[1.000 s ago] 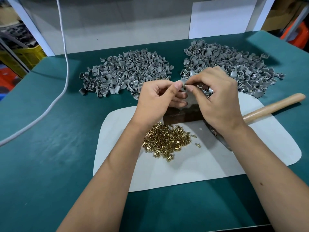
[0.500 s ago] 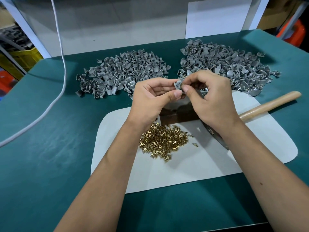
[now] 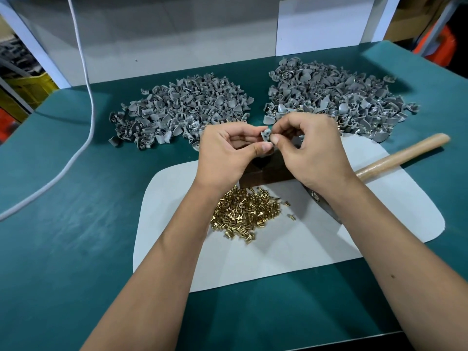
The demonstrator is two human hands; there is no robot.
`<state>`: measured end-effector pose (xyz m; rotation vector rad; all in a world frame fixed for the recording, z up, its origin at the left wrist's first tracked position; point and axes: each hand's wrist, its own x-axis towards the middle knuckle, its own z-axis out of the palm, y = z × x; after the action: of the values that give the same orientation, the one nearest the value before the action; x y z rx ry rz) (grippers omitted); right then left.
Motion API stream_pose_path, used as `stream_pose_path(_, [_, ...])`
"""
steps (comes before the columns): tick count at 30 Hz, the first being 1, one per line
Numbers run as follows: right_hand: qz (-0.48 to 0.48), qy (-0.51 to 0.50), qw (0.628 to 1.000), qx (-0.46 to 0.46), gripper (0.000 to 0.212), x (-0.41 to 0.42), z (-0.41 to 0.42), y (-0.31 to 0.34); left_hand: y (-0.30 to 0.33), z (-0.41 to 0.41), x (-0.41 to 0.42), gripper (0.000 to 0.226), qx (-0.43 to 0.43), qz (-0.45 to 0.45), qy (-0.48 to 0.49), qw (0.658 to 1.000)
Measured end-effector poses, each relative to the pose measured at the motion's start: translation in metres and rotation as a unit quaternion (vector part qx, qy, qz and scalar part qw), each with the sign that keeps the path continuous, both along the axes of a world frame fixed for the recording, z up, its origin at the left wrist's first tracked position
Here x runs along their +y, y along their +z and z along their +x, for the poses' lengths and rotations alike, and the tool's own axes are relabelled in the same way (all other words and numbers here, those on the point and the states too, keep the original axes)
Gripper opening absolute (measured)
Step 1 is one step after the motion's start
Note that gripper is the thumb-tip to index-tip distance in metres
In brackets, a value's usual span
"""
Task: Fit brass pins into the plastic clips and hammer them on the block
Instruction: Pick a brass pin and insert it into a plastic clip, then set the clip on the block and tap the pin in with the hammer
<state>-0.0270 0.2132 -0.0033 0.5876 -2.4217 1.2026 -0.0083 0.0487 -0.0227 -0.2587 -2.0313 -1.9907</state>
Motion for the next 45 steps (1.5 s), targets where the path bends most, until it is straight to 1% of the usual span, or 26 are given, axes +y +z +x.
stream_pose_path(2, [0.015, 0.004, 1.0, -0.012, 0.006, 0.002, -0.002, 0.001, 0.0, -0.001, 0.001, 0.029, 0.005, -0.054, 0.017, 0.998])
stream_pose_path(5, [0.05, 0.036, 0.998, -0.031, 0.007, 0.008, -0.004, 0.006, -0.001, 0.0, 0.004, 0.028, 0.035, -0.15, 0.063, 0.986])
stream_pose_path(7, [0.085, 0.056, 0.994, -0.036, 0.006, 0.017, -0.008, 0.015, -0.004, 0.0, 0.005, 0.023, 0.057, -0.191, 0.086, 0.976])
stream_pose_path(9, [0.132, 0.061, 0.988, -0.06, 0.005, 0.035, -0.016, 0.027, -0.006, 0.0, 0.005, 0.02, 0.055, -0.228, 0.103, 0.967])
stream_pose_path(10, [0.167, 0.067, 0.98, -0.085, 0.008, 0.046, -0.02, 0.033, -0.007, -0.001, 0.005, 0.019, 0.045, -0.238, 0.109, 0.964])
stream_pose_path(12, [0.252, 0.1, 0.949, -0.16, 0.013, 0.067, -0.028, 0.041, -0.008, -0.003, 0.002, 0.016, 0.026, -0.253, 0.119, 0.96])
stream_pose_path(14, [0.313, 0.139, 0.911, -0.232, 0.013, 0.082, -0.03, 0.042, -0.007, -0.004, 0.0, 0.012, 0.007, -0.255, 0.125, 0.959])
stream_pose_path(15, [0.327, 0.152, 0.896, -0.259, 0.015, 0.086, -0.029, 0.04, -0.007, -0.004, -0.002, 0.011, -0.003, -0.25, 0.126, 0.96])
stream_pose_path(17, [0.332, 0.171, 0.878, -0.298, 0.019, 0.088, -0.025, 0.034, -0.006, -0.005, -0.004, 0.009, -0.018, -0.242, 0.121, 0.963])
stream_pose_path(22, [0.337, 0.189, 0.872, -0.301, 0.028, 0.087, -0.021, 0.028, -0.004, -0.001, -0.002, 0.015, -0.034, -0.219, 0.098, 0.97])
stream_pose_path(24, [0.351, 0.186, 0.868, -0.298, 0.03, 0.087, -0.021, 0.025, -0.005, -0.001, -0.003, 0.013, -0.043, -0.209, 0.09, 0.973])
stream_pose_path(28, [0.37, 0.193, 0.864, -0.28, 0.027, 0.09, -0.022, 0.024, -0.004, -0.001, -0.005, 0.017, -0.053, -0.183, 0.08, 0.978])
stream_pose_path(30, [0.352, 0.208, 0.867, -0.286, 0.028, 0.095, -0.022, 0.028, -0.003, -0.001, -0.005, 0.017, -0.053, -0.181, 0.08, 0.979])
stream_pose_path(34, [0.226, 0.244, 0.891, -0.308, 0.022, 0.105, -0.022, 0.043, -0.003, -0.002, -0.005, 0.014, -0.06, -0.185, 0.076, 0.978])
stream_pose_path(37, [0.125, 0.238, 0.931, -0.247, 0.011, 0.095, -0.018, 0.055, -0.003, -0.002, -0.004, 0.017, -0.068, -0.168, 0.067, 0.981])
stream_pose_path(39, [0.088, 0.21, 0.954, -0.196, 0.006, 0.081, -0.013, 0.057, -0.003, -0.002, -0.003, 0.017, -0.076, -0.157, 0.064, 0.983])
stream_pose_path(41, [0.105, 0.174, 0.967, -0.155, 0.013, 0.065, -0.012, 0.053, -0.003, -0.002, -0.003, 0.014, -0.085, -0.154, 0.065, 0.982])
stream_pose_path(43, [0.163, 0.142, 0.97, -0.111, 0.01, 0.051, -0.01, 0.049, -0.003, -0.002, -0.004, 0.011, -0.093, -0.153, 0.067, 0.982])
stream_pose_path(44, [0.192, 0.127, 0.969, -0.091, 0.012, 0.046, -0.01, 0.048, -0.003, -0.002, -0.004, 0.009, -0.095, -0.151, 0.068, 0.982])
stream_pose_path(45, [0.21, 0.114, 0.968, -0.074, 0.018, 0.043, -0.011, 0.046, -0.003, -0.003, -0.004, 0.008, -0.097, -0.149, 0.069, 0.982])
